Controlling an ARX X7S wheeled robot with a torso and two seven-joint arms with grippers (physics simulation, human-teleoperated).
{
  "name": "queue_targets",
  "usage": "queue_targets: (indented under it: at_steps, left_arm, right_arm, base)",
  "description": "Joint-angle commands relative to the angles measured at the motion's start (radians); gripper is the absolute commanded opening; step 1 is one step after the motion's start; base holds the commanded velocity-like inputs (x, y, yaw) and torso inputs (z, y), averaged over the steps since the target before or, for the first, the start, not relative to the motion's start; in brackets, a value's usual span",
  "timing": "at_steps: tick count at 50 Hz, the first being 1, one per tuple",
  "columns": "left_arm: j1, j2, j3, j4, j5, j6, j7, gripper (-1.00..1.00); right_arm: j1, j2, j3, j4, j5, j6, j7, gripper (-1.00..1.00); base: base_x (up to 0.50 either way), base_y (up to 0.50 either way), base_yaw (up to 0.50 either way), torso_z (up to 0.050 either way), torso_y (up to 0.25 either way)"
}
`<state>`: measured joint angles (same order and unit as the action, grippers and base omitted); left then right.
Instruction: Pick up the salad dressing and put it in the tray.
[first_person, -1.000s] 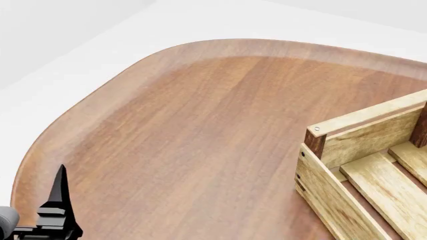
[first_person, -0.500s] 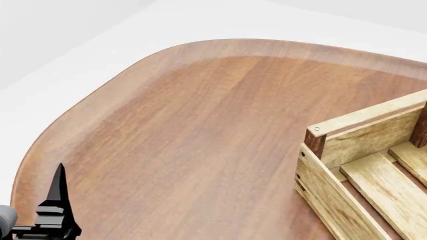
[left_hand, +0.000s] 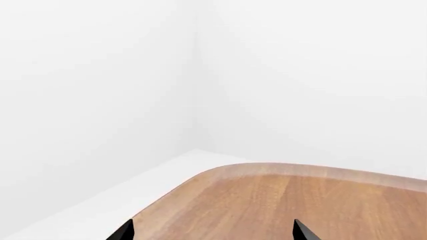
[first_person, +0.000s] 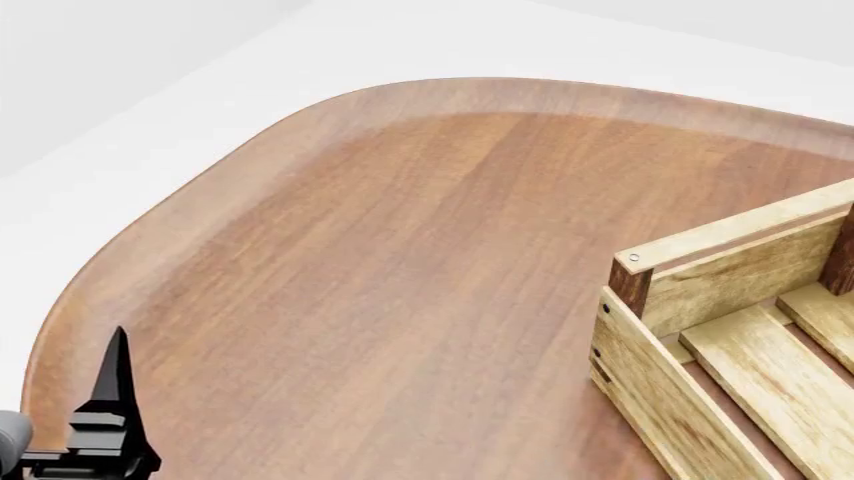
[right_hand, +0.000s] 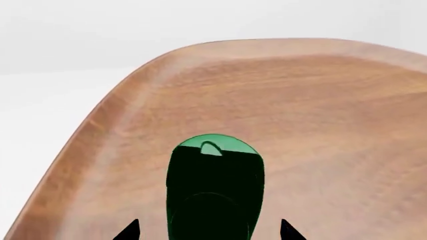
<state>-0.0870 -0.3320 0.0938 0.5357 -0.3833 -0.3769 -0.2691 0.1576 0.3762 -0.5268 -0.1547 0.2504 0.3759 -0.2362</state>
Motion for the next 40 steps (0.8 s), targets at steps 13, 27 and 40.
queue_targets:
  at_steps: [13, 27, 40]
  left_arm:
    - [0.003, -0.005, 0.005, -0.006, -0.004, 0.009, -0.006, 1.00]
    - [0.002, -0.009, 0.009, -0.005, -0.008, 0.011, -0.010, 1.00]
    - [0.003, -0.012, 0.008, -0.004, -0.012, 0.016, -0.014, 1.00]
  right_arm:
    - [0.006, -0.016, 0.004, 0.014, -0.010, -0.023, 0.035, -1.00]
    - [-0.031, 0.022, 0.090, -0.240, 0.053, 0.057, 0.114, -1.00]
    - [-0.025, 0.063, 0.178, -0.419, 0.097, 0.135, 0.182, -1.00]
  base:
    - [0.00, 0.00, 0.00, 0.000, 0.000]
    - [0.00, 0.00, 0.00, 0.000, 0.001]
    - [0.00, 0.00, 0.00, 0.000, 0.000]
